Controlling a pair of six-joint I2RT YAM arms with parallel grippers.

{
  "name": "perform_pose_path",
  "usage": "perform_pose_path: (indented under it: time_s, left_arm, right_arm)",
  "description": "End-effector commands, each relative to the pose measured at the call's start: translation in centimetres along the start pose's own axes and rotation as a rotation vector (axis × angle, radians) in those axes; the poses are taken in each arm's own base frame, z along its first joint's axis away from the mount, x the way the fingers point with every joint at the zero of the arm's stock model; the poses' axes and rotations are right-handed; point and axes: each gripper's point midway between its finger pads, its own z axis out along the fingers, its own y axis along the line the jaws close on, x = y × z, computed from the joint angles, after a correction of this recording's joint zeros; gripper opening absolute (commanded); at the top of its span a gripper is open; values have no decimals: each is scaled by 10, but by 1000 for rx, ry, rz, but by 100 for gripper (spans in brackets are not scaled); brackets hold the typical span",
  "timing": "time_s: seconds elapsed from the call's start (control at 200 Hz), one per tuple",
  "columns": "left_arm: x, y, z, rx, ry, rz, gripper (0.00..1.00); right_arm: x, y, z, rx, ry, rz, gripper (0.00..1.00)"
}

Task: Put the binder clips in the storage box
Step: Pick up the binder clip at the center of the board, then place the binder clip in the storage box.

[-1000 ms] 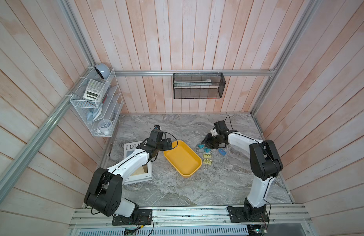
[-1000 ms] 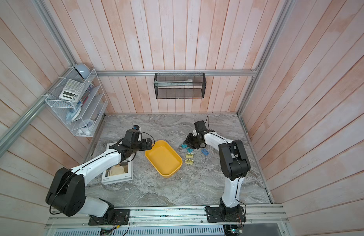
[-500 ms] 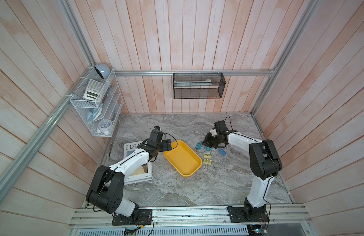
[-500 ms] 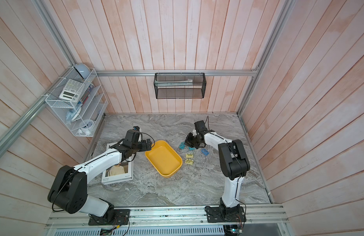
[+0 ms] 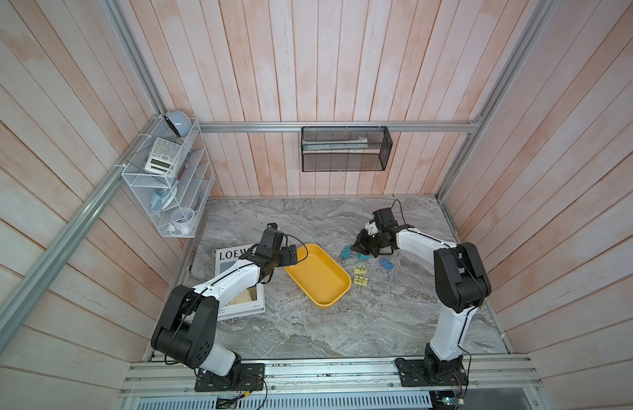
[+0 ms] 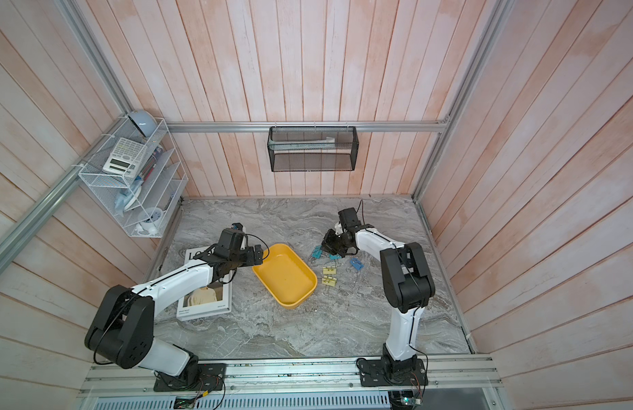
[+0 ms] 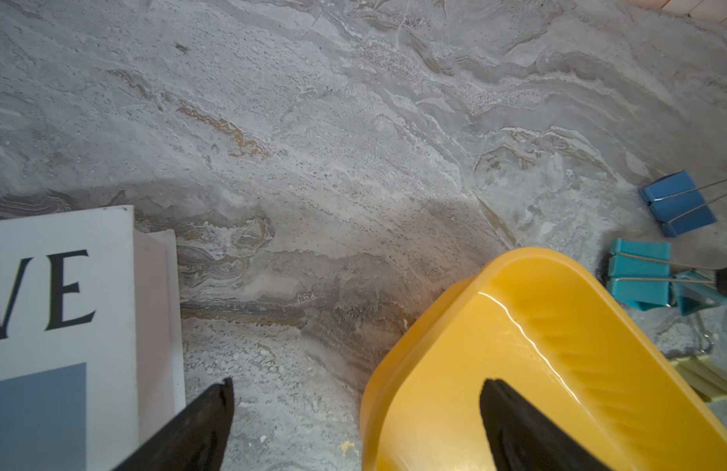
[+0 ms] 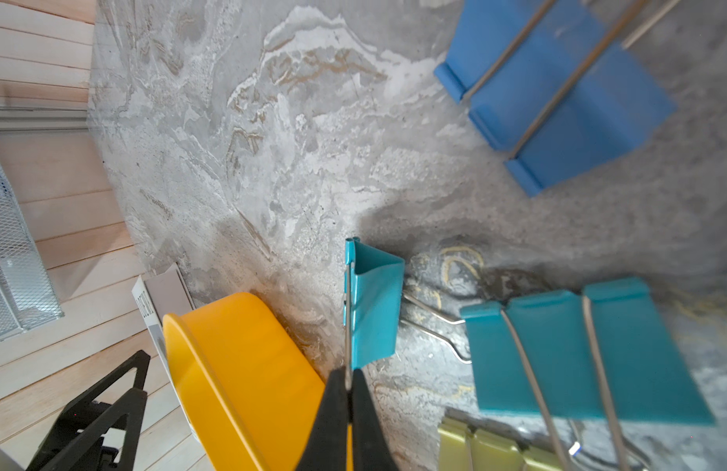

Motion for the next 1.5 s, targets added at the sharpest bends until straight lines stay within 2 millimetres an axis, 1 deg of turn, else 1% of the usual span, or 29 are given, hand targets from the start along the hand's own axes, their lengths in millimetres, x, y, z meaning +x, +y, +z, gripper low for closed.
perform_pose_path:
  time_s: [0.0,0.155,0.245,0.34,0.375,0.435,0.54,0.575,0.67,0.77,0.825,0.895,0.975,1.095,1.2,1.365,1.495]
  left_arm:
    - [4,4,5,-8,0,1,100]
    - [5,3,6,0,3,-5,100]
    - [7,2,8,9,6,-11,100]
    - [9,2,9,12,13,-16,100]
    - [9,1,9,16,13,-18,100]
    - [10,2,9,15,13,-20,100]
    - [12,1,9,19,18,-21,100]
    - [12,1,9,22,18,-24,100]
    - [15,1,10,26,20,-30,100]
    - [17,2,10,25,23,-36,100]
    - [18,2,10,26,25,-37,100]
    - [18,2,10,28,24,-38,100]
    - [18,1,10,34,28,-40,100]
    - [19,0,11,40,29,-47,100]
    - [19,-1,10,45,30,-54,100]
    - [21,-1,12,46,34,-54,100]
    - [21,-1,12,46,31,-50,100]
  right_arm:
    - [-9,36,-39,-60,-68,-73,0]
    - [7,64,-61,-79,-68,-156,0]
    - [7,71,-69,-91,-99,-163,0]
    - [8,72,-71,-91,-98,-163,0]
    - [11,77,-71,-109,-94,-167,0]
    - [22,88,-70,-139,-70,-196,0]
    - [53,112,-67,-146,-8,-298,0]
    - [61,116,-65,-137,2,-313,0]
    - [75,121,-57,-166,0,-275,0]
    - [86,120,-53,-185,-42,-221,0]
    - [96,122,-50,-197,-52,-203,0]
    - [108,124,-45,-202,-76,-179,0]
    - [118,120,-35,-182,-105,-153,0]
    - [121,114,-13,-178,-119,-94,0]
    - [118,107,5,-170,-133,-13,0]
    - [111,102,20,-148,-190,70,0]
    - [111,98,31,-131,-222,136,0]
